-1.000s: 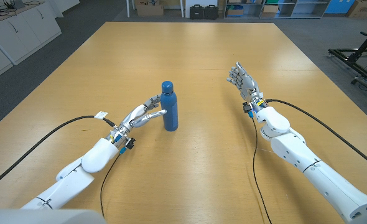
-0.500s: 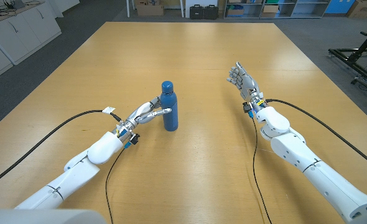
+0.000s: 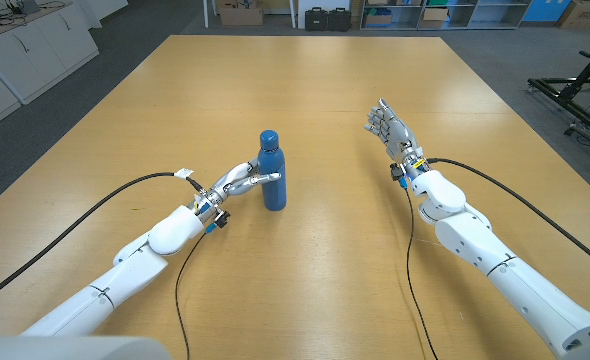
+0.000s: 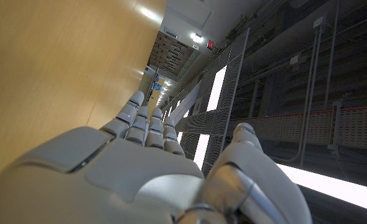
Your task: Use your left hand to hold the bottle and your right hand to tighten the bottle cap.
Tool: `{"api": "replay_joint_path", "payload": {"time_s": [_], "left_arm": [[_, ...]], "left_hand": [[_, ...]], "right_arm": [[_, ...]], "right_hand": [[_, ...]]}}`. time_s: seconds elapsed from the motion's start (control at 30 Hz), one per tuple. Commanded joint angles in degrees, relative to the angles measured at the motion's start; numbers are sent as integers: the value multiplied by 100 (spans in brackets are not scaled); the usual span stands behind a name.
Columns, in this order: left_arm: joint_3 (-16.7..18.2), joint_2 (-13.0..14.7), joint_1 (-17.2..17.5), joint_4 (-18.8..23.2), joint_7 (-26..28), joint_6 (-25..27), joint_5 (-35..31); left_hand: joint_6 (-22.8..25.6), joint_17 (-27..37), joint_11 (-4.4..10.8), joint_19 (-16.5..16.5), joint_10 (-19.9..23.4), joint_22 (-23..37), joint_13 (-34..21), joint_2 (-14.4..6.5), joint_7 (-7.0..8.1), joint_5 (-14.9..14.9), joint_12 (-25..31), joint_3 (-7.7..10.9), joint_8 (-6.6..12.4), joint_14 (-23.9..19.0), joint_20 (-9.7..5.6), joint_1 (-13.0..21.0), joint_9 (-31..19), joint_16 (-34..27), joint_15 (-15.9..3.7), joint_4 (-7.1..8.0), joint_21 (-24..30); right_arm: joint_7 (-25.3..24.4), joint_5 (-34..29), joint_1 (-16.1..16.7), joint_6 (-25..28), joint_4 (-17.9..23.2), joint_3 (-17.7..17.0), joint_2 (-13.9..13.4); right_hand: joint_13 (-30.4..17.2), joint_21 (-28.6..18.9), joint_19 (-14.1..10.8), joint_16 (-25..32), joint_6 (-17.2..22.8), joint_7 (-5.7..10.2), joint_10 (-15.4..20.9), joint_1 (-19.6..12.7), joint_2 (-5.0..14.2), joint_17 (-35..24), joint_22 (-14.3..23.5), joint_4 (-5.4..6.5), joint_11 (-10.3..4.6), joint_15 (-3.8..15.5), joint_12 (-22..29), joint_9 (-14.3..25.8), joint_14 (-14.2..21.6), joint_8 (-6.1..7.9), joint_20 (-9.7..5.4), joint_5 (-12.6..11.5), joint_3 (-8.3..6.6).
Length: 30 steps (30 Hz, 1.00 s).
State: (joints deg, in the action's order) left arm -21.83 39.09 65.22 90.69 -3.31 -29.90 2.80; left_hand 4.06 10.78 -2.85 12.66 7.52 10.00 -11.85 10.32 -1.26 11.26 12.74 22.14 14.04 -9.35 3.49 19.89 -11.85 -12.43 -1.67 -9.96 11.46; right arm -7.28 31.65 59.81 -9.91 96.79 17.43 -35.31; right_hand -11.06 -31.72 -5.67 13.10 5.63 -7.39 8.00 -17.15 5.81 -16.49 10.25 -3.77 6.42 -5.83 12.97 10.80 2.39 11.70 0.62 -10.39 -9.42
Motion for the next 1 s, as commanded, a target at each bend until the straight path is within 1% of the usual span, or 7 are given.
{"api": "replay_joint_path", "payload": {"time_s": [0.03,0.33,0.67,0.77,0.8,0.87,1.0], "left_arm": [[-199,-221,-359,-474,-238,-242,137],[-269,-306,-519,-613,-368,-293,187],[-317,-462,-579,-787,-450,-415,353],[-303,-560,-563,-846,-405,-478,445],[-300,-588,-558,-864,-401,-493,485],[-290,-644,-547,-893,-377,-522,542],[-265,-723,-517,-907,-316,-547,605]], "left_hand": [[136,25,37,162,83,17,-19,-9,21,39,45,-29,64,-110,26,119,-25,-47,-26,-4,68],[239,19,78,264,192,14,-19,-5,59,58,76,-58,95,-232,49,170,-22,-72,-78,1,80],[480,14,137,444,341,13,-18,-30,69,78,113,-76,177,-406,-36,256,-22,-107,-165,6,111],[751,-1,308,852,602,10,-12,-165,36,56,165,43,276,-667,-376,611,-29,-139,-341,-31,192],[805,-15,314,1101,736,6,-6,-252,83,22,170,149,288,-782,-580,903,-25,-127,-417,-39,225],[1011,-25,405,1295,944,2,-2,-289,52,-17,204,224,358,-942,-758,1136,-23,-131,-483,-38,237],[1295,-33,523,1564,1215,-4,5,-392,119,-55,230,380,459,-1264,-945,1544,-16,-166,-663,-46,250]], "right_arm": [[-35,-7,1,-6,5,1,16],[-24,-9,11,-79,-39,-5,39],[15,17,15,-104,-67,-7,42],[26,19,11,-110,-73,-5,41],[37,8,6,-119,-80,-1,36],[40,17,2,-120,-82,-2,41],[53,0,-4,-134,-91,1,32]], "right_hand": [[-24,7,-38,20,29,-46,27,-21,36,-19,21,-39,6,-31,22,26,23,2,32,-26,-22],[-25,18,-45,21,44,-42,41,-19,37,-18,22,-42,15,-24,26,27,26,5,31,-25,-21],[-26,31,-53,20,44,-38,58,-17,39,-18,23,-46,21,-31,30,28,27,1,38,-25,-21],[-26,36,-51,21,45,-35,59,-17,40,-18,23,-47,14,-37,30,28,30,1,39,-25,-21],[-26,37,-52,23,42,-34,60,-17,40,-18,23,-47,17,-45,30,28,34,0,40,-25,-21],[-27,41,-51,21,43,-35,64,-16,41,-18,23,-48,16,-36,31,28,28,-1,44,-25,-20],[-27,46,-52,21,50,-32,56,-15,41,-18,24,-49,23,-40,27,29,30,1,47,-24,-20]]}}
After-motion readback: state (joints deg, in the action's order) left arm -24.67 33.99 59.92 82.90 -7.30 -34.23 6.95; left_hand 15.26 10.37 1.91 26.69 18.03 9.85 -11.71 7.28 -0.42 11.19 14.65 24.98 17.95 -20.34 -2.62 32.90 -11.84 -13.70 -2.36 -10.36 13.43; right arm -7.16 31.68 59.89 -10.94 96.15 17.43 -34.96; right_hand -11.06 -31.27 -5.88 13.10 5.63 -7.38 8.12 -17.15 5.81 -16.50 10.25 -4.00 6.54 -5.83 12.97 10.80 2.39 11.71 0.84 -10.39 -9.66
